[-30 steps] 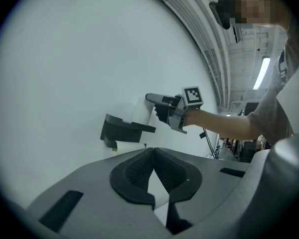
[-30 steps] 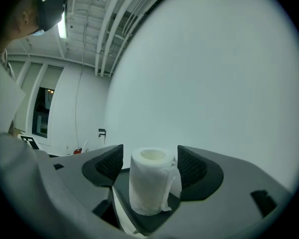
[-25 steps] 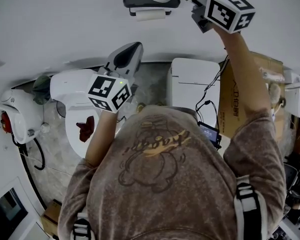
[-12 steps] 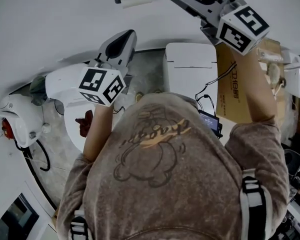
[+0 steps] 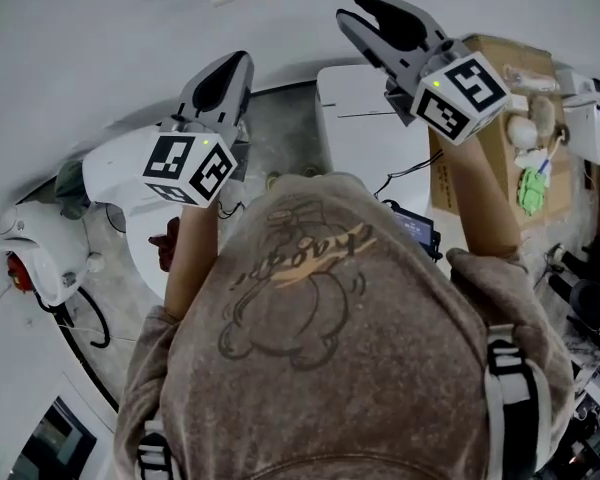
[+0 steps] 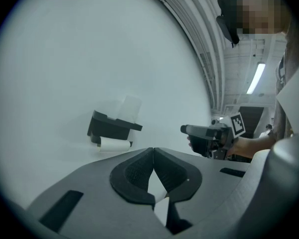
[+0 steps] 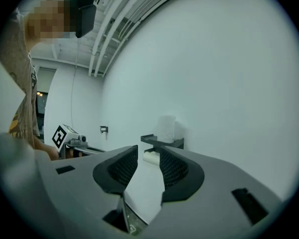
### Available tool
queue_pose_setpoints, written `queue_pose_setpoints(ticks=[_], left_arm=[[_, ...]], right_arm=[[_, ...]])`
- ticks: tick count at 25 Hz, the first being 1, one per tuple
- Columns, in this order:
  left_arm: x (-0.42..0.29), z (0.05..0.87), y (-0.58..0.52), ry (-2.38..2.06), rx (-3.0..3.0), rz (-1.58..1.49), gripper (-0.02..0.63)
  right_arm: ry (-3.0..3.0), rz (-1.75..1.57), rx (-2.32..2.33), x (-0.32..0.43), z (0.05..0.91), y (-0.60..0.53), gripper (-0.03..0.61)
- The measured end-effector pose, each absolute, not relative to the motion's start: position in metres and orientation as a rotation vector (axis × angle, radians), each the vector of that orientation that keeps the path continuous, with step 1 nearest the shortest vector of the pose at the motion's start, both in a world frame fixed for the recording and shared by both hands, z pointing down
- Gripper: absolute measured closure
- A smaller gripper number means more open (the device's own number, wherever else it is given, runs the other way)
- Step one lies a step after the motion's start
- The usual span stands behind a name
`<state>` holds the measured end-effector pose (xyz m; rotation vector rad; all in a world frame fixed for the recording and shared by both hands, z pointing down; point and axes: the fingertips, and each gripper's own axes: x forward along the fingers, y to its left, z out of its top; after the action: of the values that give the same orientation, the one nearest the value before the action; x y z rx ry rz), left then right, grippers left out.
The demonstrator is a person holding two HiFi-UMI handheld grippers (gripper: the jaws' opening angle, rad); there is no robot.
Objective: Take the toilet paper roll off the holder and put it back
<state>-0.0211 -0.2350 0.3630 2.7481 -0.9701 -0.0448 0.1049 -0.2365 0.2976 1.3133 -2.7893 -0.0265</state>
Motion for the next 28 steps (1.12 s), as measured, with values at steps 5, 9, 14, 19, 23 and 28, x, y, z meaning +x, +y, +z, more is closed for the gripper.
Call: queue_pose_setpoints(ticks=[5, 9, 14, 19, 23, 28], left_arm=[[-0.022, 0.369, -0.233, -0.988, 2.739, -0.042, 0.594], [-0.023, 0.378, -0.233, -1.001, 2.732, -0.040, 0.594], [-0.026, 0.389, -0.234, -1.013, 2.721, -0.042, 0.594], [-0.031, 0.398, -0.234, -1.041, 2.720, -0.026, 0.594], [-0.037, 0.402, -0.237, -1.070, 2.707, -0.031, 0.594], [-0.041, 0.400, -0.241, -1.096, 2.711, -0.029, 0.594]], right_arm=[[-2.739, 0.050, 1.428, 0.116, 0.329, -0.220, 0.472], [-2.719, 0.081, 1.485, 0.118, 0.346, -0.215, 0.489], [-2.716, 0.119, 1.466, 0.106, 0.369, -0.208, 0.512], [-2.714, 0.172, 1.464, 0.094, 0.395, -0.204, 0.546], [-2.712, 0.202, 1.492, 0.091, 0.406, -0.207, 0.578], [-2.729, 0.202, 1.523, 0.087, 0.406, -0.214, 0.578]])
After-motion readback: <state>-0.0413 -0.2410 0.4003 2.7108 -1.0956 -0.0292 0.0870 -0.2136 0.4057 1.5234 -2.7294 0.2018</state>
